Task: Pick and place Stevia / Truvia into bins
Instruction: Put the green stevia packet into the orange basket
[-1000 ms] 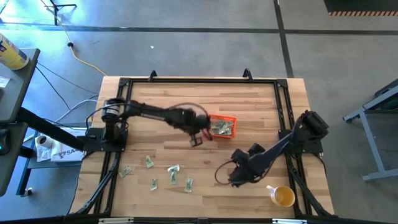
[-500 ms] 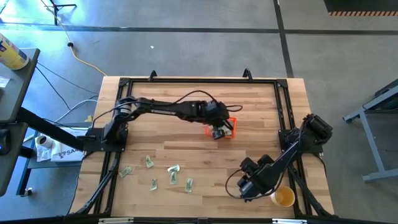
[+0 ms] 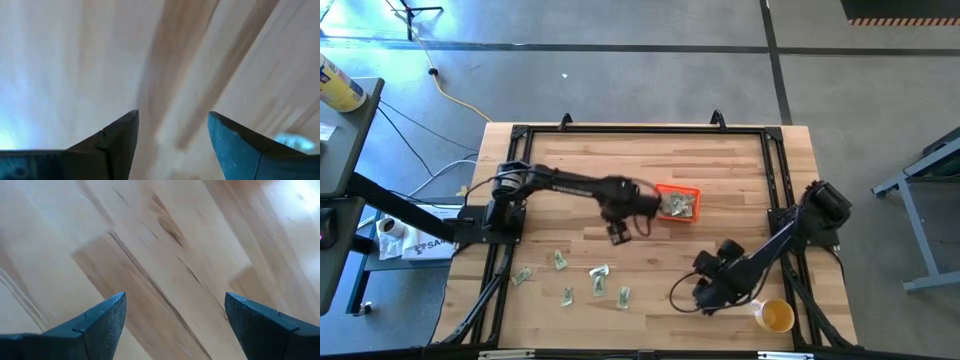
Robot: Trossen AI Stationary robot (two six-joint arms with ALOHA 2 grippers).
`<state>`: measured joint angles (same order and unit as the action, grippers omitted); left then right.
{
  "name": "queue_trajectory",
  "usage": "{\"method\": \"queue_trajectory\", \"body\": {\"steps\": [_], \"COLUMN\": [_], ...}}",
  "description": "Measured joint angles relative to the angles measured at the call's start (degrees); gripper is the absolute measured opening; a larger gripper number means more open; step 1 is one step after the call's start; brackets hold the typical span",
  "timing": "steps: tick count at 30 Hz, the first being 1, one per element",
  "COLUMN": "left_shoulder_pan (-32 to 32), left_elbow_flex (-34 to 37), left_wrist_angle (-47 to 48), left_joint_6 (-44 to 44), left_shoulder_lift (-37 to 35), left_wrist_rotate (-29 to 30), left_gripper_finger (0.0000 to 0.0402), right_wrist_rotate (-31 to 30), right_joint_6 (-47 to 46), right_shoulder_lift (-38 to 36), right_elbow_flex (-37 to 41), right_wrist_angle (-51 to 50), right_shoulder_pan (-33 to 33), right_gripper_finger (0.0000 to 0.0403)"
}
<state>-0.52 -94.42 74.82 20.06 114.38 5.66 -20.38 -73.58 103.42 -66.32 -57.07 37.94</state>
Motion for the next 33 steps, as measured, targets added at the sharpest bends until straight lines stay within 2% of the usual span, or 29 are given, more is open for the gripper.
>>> {"method": "queue_trajectory", "body": {"steps": [4, 8, 13, 20, 28, 31, 33], "left_shoulder_pan": [-6.51, -14.59, -20.86, -24.34, -24.16, -24.25, -24.27], "left_elbow_flex": [7.86, 12.96, 14.01, 13.8, 13.83, 14.12, 14.84], "left_wrist_angle": [-4.48, -11.51, -14.12, -18.62, -16.47, -19.89, -23.02], "left_joint_6": [9.71, 14.52, 19.88, 28.46, 32.75, 31.8, 30.9], "left_shoulder_lift": [-2.06, -3.24, -3.68, -2.64, 0.12, 0.8, 1.18], "left_wrist_rotate": [-0.8, -2.64, 2.29, 3.0, 2.32, -0.72, -2.02], "left_gripper_finger": [0.0253, 0.0233, 0.0227, 0.0265, 0.0335, 0.0338, 0.0326], "right_wrist_rotate": [0.75, 2.4, 3.34, 4.31, 7.29, 6.91, 7.09], "right_joint_6": [7.58, 15.21, 21.31, 27.41, 27.58, 27.64, 27.78], "right_shoulder_lift": [0.0, 0.0, 0.0, 0.0, 0.0, 0.0, 0.0], "right_elbow_flex": [1.04, 1.06, 1.06, 1.06, 1.06, 1.06, 1.06], "right_wrist_angle": [6.43, 11.34, 13.41, 13.72, 14.27, 14.27, 14.45], "right_shoulder_pan": [-2.91, -5.2, -6.49, -6.85, -6.79, -6.91, -7.31], "right_gripper_finger": [0.0327, 0.0327, 0.0327, 0.0327, 0.0329, 0.0329, 0.0328]}}
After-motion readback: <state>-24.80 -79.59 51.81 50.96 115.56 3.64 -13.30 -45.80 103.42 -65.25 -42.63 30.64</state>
